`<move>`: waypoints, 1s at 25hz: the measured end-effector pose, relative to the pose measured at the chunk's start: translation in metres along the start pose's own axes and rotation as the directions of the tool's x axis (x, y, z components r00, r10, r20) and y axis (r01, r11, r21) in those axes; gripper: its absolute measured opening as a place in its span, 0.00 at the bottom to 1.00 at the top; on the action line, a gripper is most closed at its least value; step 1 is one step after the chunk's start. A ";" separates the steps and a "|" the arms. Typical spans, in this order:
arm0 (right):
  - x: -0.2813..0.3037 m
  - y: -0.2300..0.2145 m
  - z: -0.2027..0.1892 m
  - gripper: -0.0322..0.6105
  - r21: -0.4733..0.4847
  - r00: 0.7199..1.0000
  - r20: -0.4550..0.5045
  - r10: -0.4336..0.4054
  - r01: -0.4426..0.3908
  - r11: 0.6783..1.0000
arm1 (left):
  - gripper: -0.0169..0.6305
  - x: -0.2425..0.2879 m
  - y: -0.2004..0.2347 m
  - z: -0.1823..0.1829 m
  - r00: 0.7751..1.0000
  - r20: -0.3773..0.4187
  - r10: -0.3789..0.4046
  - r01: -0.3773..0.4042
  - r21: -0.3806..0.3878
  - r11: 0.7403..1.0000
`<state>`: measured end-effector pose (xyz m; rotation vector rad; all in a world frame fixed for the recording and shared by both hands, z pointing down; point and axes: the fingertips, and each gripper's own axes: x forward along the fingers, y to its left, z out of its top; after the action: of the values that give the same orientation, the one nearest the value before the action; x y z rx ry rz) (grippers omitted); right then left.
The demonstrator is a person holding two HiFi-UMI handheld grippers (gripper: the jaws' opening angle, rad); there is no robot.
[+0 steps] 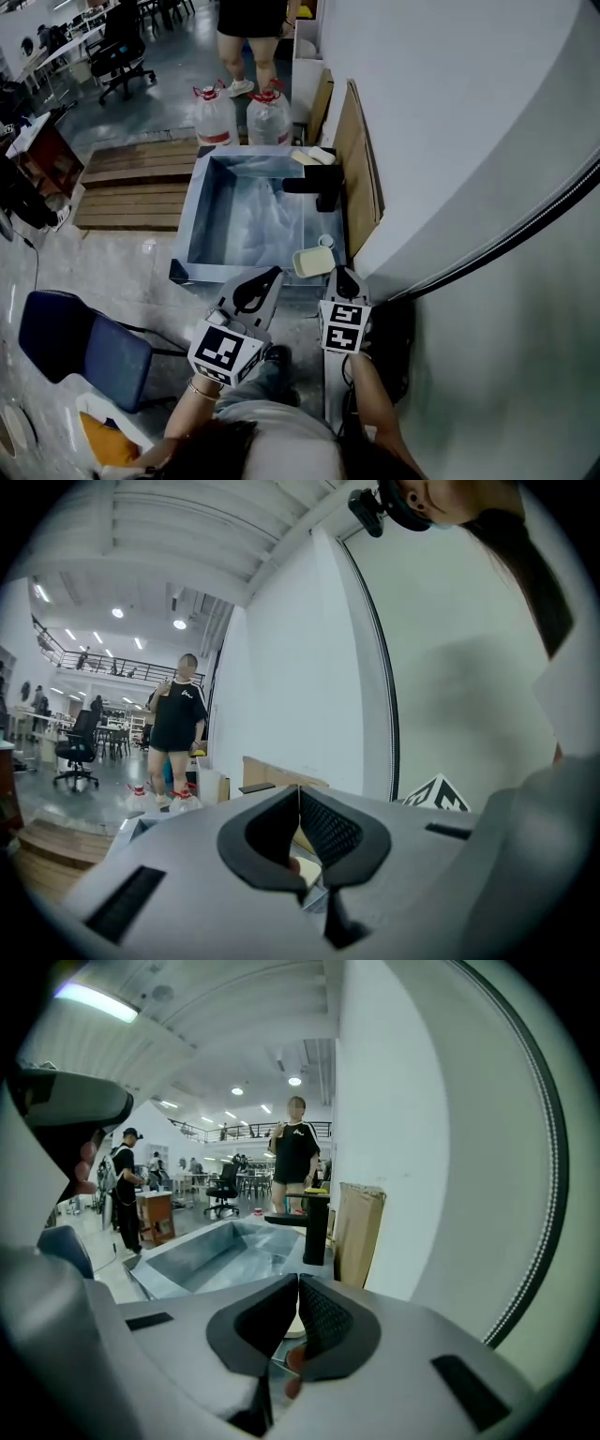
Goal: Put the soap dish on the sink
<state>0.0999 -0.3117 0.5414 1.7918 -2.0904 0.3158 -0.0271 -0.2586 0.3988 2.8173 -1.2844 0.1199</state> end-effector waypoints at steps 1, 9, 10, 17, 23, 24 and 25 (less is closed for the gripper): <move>-0.005 0.001 0.003 0.09 0.003 1.000 0.013 -0.001 0.001 1.000 | 0.04 -0.003 -0.001 0.001 1.000 0.002 0.003 -0.003 0.000 1.000; -0.047 0.011 0.019 0.09 0.010 0.997 0.080 0.004 -0.005 1.000 | 0.04 -0.031 -0.016 0.008 0.999 0.026 0.019 -0.019 0.009 1.000; -0.054 0.012 0.021 0.09 0.009 0.996 0.089 0.004 -0.004 1.000 | 0.04 -0.035 -0.017 0.010 0.999 0.029 0.022 -0.023 0.008 1.000; -0.100 0.021 0.043 0.09 0.003 0.985 0.172 0.006 -0.006 1.000 | 0.04 -0.058 -0.027 0.016 0.998 0.048 0.034 -0.034 0.007 0.999; -0.141 0.033 0.058 0.09 -0.021 0.971 0.240 0.017 -0.012 1.000 | 0.04 -0.081 -0.043 0.023 0.997 0.072 0.037 -0.039 0.021 0.999; -0.148 0.035 0.060 0.09 -0.021 0.968 0.249 0.019 -0.014 1.000 | 0.04 -0.084 -0.045 0.024 0.996 0.075 0.039 -0.040 0.023 0.999; -0.154 0.036 0.062 0.09 -0.021 0.966 0.257 0.020 -0.015 1.000 | 0.04 -0.088 -0.046 0.025 0.996 0.079 0.040 -0.042 0.024 0.999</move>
<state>0.0755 -0.1913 0.4232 1.8907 -2.2747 0.0695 -0.0482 -0.1639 0.3654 2.8449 -1.3662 0.0275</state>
